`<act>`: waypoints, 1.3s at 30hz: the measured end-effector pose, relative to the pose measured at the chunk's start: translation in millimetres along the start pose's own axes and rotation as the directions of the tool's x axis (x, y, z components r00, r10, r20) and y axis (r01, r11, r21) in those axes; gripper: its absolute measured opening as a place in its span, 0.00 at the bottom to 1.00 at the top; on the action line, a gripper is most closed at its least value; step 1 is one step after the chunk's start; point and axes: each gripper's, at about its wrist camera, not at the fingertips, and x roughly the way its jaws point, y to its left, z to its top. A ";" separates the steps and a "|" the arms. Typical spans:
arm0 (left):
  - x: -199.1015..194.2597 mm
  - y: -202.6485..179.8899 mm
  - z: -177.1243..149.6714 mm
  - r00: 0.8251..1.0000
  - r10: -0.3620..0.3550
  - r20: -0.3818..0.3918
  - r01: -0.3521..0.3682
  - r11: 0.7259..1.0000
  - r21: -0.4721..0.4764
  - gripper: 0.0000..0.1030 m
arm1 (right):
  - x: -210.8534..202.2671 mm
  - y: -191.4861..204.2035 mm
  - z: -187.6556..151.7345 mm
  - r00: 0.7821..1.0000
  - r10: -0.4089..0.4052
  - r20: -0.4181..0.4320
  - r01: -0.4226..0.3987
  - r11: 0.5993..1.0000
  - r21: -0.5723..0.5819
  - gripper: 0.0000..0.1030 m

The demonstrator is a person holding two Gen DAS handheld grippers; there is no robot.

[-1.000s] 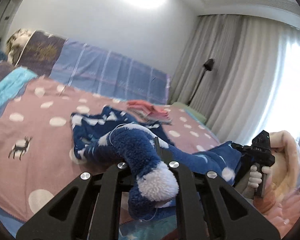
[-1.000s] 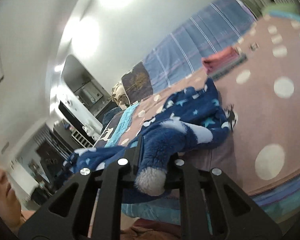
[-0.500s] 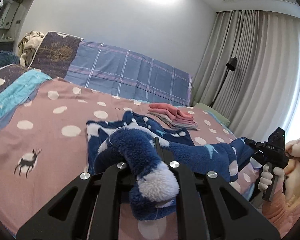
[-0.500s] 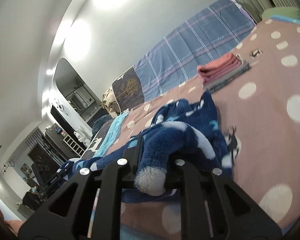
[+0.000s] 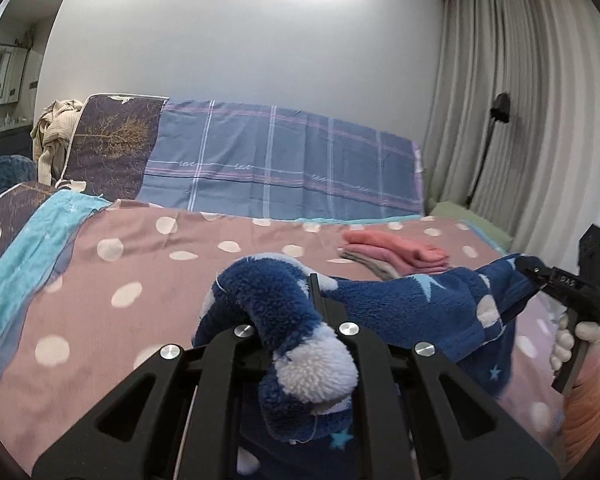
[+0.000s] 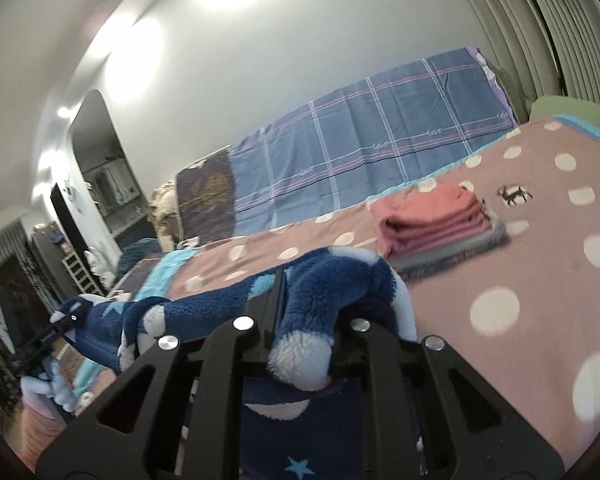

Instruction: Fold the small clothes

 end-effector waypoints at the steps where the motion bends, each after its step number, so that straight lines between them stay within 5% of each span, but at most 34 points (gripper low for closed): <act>1: 19.6 3.4 1.4 1.000 0.021 -0.014 -0.021 1.000 0.007 0.11 | 17.8 -2.7 2.9 1.000 -0.019 -0.008 0.019 1.000 -0.008 0.14; 5: 108.3 19.1 -21.9 0.984 0.091 -0.151 -0.086 0.996 0.037 0.14 | 89.6 -21.5 -7.0 0.989 -0.116 -0.091 0.113 0.993 -0.032 0.14; 9: 193.4 37.0 -83.3 0.912 0.133 -0.387 -0.129 0.991 0.037 0.16 | 170.5 -59.4 -64.7 0.928 -0.259 -0.267 0.249 0.966 -0.070 0.15; 12: 180.2 34.1 -75.4 0.933 0.139 -0.331 -0.129 0.990 0.054 0.16 | 170.2 -72.8 -61.8 0.940 -0.204 -0.274 0.216 0.976 0.015 0.15; 28: 181.2 19.6 -78.2 0.926 0.211 -0.312 -0.180 0.976 0.127 0.17 | 169.8 -72.6 -65.1 0.936 -0.207 -0.284 0.217 0.976 0.004 0.17; 39: 165.1 2.3 -72.2 0.921 0.299 -0.250 -0.243 0.942 0.232 0.22 | 165.6 -45.4 -62.8 0.913 -0.327 -0.243 0.302 0.944 -0.135 0.21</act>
